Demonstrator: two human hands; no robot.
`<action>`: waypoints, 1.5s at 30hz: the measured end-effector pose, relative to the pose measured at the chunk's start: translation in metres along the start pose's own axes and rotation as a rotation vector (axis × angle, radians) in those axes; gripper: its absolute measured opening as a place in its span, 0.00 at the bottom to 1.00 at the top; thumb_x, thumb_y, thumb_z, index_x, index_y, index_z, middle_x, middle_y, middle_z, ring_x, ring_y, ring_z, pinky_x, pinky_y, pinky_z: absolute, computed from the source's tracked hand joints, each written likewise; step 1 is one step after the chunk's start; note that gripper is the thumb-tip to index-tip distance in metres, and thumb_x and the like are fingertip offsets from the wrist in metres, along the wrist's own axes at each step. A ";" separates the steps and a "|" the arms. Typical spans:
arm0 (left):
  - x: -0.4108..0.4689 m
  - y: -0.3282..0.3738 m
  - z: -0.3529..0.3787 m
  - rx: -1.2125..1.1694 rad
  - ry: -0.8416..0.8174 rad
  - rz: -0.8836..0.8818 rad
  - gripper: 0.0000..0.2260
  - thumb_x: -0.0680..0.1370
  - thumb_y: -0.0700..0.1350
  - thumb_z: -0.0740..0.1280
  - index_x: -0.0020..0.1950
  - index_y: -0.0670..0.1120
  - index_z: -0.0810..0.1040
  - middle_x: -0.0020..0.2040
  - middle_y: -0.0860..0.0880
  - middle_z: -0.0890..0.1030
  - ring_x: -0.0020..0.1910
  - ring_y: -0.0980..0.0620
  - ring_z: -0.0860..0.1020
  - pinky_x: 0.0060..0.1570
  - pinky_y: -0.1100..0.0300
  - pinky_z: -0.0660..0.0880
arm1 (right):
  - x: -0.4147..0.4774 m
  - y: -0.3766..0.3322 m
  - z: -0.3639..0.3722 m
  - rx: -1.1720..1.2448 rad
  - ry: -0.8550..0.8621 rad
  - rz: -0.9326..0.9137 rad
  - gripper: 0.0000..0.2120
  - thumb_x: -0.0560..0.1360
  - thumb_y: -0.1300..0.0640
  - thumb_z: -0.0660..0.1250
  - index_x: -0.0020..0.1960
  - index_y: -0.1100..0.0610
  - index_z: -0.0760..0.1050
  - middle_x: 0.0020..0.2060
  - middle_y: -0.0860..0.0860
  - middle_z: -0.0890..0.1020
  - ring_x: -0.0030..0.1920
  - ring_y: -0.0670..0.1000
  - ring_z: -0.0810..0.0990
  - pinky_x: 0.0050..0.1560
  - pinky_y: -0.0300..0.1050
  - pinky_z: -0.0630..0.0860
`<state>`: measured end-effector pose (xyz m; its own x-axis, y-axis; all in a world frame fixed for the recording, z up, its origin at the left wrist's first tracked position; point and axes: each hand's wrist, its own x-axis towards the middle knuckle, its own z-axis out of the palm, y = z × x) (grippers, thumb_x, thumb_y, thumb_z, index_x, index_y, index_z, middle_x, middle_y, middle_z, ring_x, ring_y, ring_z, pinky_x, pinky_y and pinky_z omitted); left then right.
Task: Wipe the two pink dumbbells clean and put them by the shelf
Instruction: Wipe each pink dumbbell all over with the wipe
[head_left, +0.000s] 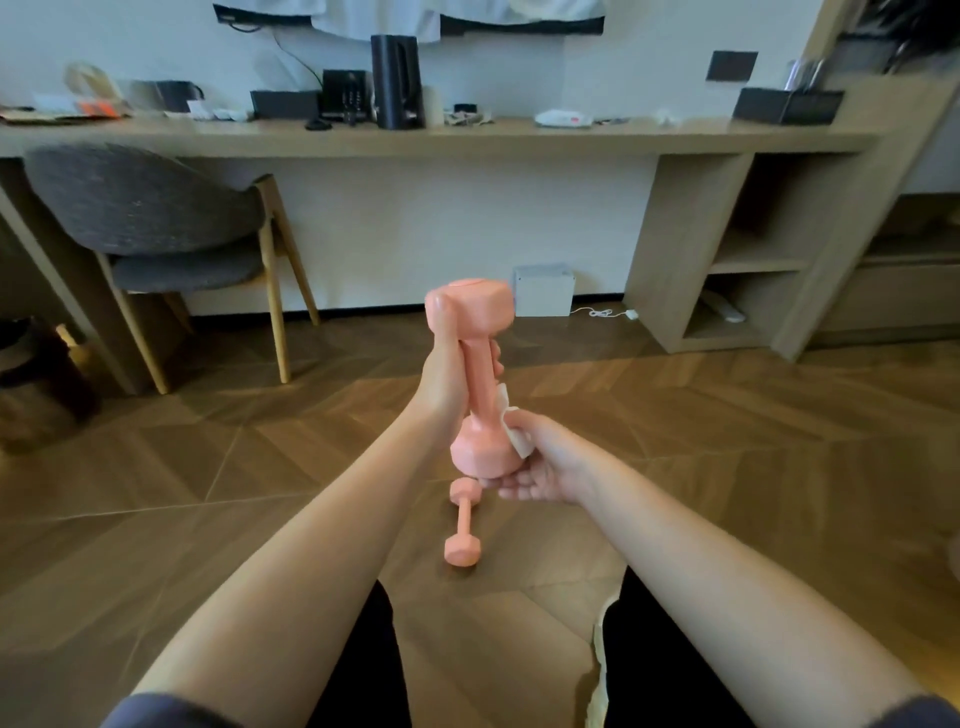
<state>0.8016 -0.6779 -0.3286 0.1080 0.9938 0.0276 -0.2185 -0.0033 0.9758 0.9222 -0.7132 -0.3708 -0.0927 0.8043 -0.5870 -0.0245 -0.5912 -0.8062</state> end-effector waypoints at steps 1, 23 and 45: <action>-0.001 0.004 -0.001 0.004 -0.004 0.015 0.39 0.67 0.77 0.48 0.43 0.45 0.80 0.35 0.46 0.78 0.37 0.47 0.75 0.47 0.48 0.73 | -0.002 -0.004 0.003 0.005 0.009 0.000 0.13 0.80 0.46 0.60 0.53 0.57 0.71 0.46 0.60 0.82 0.44 0.59 0.83 0.45 0.50 0.78; 0.026 -0.040 -0.031 0.046 -0.056 0.049 0.45 0.68 0.77 0.46 0.42 0.35 0.76 0.33 0.40 0.74 0.34 0.46 0.72 0.45 0.47 0.69 | 0.064 0.013 0.013 0.048 -0.006 0.102 0.10 0.81 0.53 0.59 0.59 0.56 0.72 0.48 0.58 0.82 0.43 0.60 0.82 0.49 0.54 0.79; 0.012 -0.027 -0.037 -0.268 0.013 -0.046 0.39 0.79 0.69 0.40 0.40 0.41 0.78 0.27 0.43 0.69 0.26 0.46 0.64 0.30 0.55 0.63 | 0.060 0.014 0.017 -0.443 0.016 -0.028 0.14 0.63 0.39 0.61 0.41 0.49 0.72 0.32 0.44 0.79 0.38 0.48 0.78 0.47 0.48 0.65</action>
<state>0.7727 -0.6616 -0.3624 0.1113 0.9936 -0.0200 -0.4627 0.0696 0.8838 0.8990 -0.6747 -0.4162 -0.0825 0.8228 -0.5624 0.4024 -0.4887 -0.7741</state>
